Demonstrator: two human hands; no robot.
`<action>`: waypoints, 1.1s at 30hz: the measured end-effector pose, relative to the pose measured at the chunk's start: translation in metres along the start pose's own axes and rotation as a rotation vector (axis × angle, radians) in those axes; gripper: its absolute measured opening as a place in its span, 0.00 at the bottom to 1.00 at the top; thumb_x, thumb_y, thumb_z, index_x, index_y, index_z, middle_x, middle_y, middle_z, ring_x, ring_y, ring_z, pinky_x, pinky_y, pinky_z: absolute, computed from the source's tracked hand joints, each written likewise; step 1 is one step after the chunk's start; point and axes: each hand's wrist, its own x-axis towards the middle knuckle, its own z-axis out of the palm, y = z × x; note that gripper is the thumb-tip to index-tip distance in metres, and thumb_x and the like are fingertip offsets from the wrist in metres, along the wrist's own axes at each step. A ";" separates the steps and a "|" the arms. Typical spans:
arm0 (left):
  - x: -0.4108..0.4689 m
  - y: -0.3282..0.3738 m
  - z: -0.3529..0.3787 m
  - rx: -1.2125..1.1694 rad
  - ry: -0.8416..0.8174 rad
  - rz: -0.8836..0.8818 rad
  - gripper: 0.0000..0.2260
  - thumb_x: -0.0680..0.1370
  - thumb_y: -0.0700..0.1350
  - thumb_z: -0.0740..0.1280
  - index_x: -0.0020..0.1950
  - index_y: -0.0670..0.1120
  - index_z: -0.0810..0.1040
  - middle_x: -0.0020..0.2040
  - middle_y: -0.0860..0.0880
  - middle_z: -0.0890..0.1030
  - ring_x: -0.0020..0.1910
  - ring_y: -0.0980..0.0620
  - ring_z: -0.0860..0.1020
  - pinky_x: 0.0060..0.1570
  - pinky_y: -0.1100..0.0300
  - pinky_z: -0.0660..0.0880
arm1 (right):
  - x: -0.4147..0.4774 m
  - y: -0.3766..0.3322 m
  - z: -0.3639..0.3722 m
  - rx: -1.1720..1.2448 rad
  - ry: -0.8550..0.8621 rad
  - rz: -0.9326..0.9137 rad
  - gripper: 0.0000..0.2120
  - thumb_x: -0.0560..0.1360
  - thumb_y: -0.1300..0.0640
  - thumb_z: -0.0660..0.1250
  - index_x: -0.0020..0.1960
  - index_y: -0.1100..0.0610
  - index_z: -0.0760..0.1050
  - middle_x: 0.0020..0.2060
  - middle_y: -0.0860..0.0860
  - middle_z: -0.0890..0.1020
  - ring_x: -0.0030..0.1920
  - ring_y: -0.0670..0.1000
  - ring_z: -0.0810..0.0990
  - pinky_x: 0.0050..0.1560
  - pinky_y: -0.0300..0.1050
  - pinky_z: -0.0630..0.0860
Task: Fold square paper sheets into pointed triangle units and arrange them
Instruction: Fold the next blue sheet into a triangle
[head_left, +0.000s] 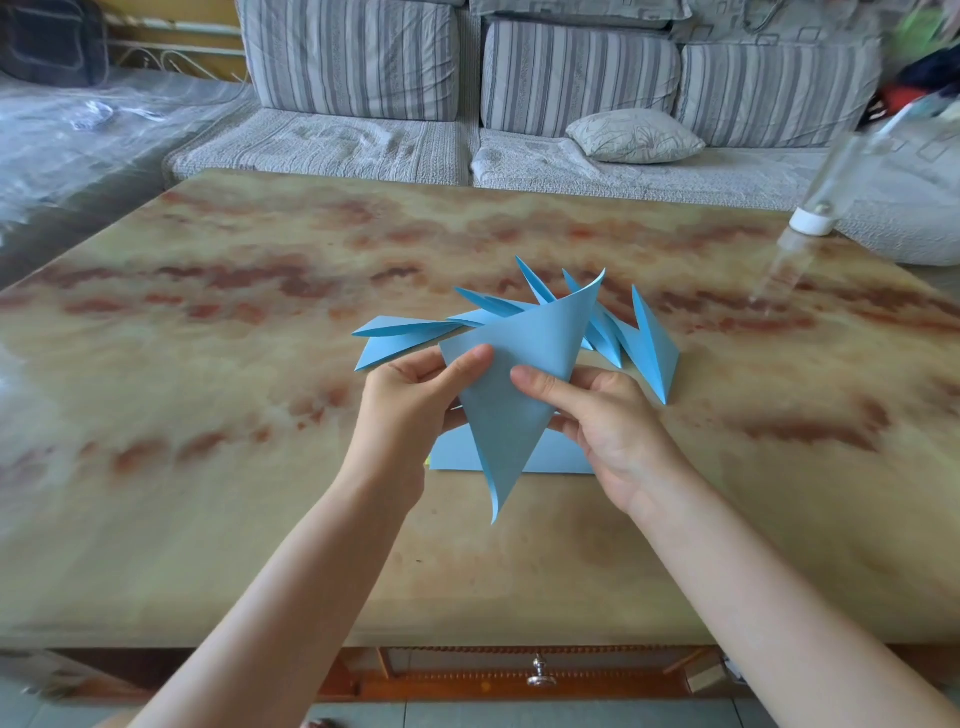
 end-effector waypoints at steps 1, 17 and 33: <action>0.000 0.000 0.000 0.002 0.002 -0.002 0.05 0.75 0.42 0.69 0.49 0.43 0.83 0.45 0.48 0.86 0.43 0.52 0.84 0.40 0.65 0.78 | 0.000 0.000 0.000 -0.003 0.001 0.000 0.09 0.70 0.58 0.74 0.48 0.60 0.83 0.47 0.54 0.86 0.47 0.49 0.83 0.51 0.41 0.79; 0.002 0.000 -0.001 -0.081 0.088 0.029 0.04 0.73 0.40 0.72 0.47 0.44 0.83 0.44 0.47 0.86 0.41 0.52 0.83 0.40 0.63 0.79 | 0.000 0.000 -0.002 0.025 -0.062 0.010 0.07 0.71 0.54 0.71 0.42 0.57 0.83 0.43 0.54 0.85 0.43 0.51 0.82 0.53 0.46 0.80; 0.002 -0.001 0.001 -0.105 0.145 0.029 0.02 0.73 0.41 0.72 0.45 0.46 0.83 0.43 0.49 0.86 0.41 0.53 0.83 0.39 0.64 0.78 | -0.002 0.001 -0.001 -0.017 -0.021 -0.014 0.08 0.70 0.54 0.72 0.43 0.60 0.82 0.42 0.54 0.86 0.42 0.50 0.83 0.52 0.46 0.80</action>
